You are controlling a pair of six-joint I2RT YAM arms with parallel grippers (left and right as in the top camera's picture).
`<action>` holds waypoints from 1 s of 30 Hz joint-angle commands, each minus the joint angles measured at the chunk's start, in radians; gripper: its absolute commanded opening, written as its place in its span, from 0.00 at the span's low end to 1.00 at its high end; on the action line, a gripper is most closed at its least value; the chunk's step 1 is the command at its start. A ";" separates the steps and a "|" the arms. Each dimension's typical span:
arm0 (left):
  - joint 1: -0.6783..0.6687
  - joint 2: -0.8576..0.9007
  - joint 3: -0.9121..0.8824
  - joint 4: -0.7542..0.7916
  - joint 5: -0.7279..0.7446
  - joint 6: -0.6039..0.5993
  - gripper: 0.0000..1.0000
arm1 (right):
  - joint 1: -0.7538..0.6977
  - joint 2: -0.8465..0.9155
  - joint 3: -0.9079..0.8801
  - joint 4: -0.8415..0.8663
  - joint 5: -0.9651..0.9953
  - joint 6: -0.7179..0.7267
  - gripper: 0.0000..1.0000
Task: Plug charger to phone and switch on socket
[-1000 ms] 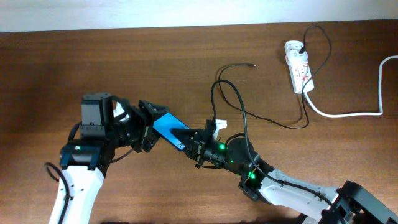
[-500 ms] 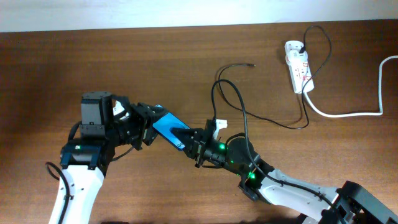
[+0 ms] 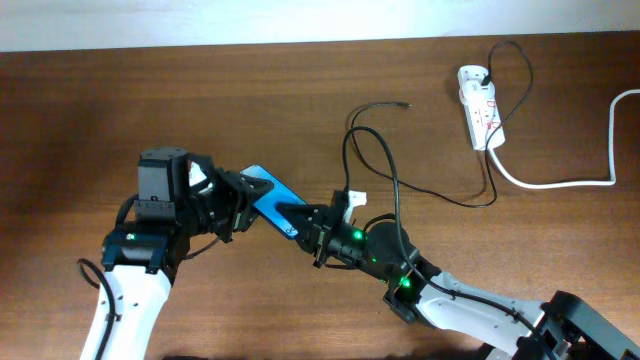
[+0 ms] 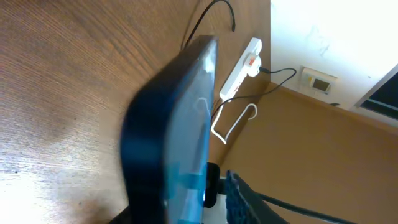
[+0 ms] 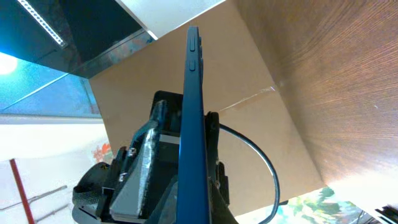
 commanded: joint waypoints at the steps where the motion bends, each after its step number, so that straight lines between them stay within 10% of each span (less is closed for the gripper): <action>1: -0.003 0.005 -0.003 0.004 -0.008 0.000 0.27 | 0.010 -0.010 0.015 0.018 0.012 0.001 0.04; 19: -0.003 0.005 -0.003 0.003 -0.028 -0.058 0.00 | 0.010 -0.010 0.015 0.032 0.033 0.000 0.09; 30: -0.002 0.005 -0.003 -0.048 -0.211 0.390 0.00 | 0.010 -0.010 0.015 -0.343 0.001 -0.010 0.51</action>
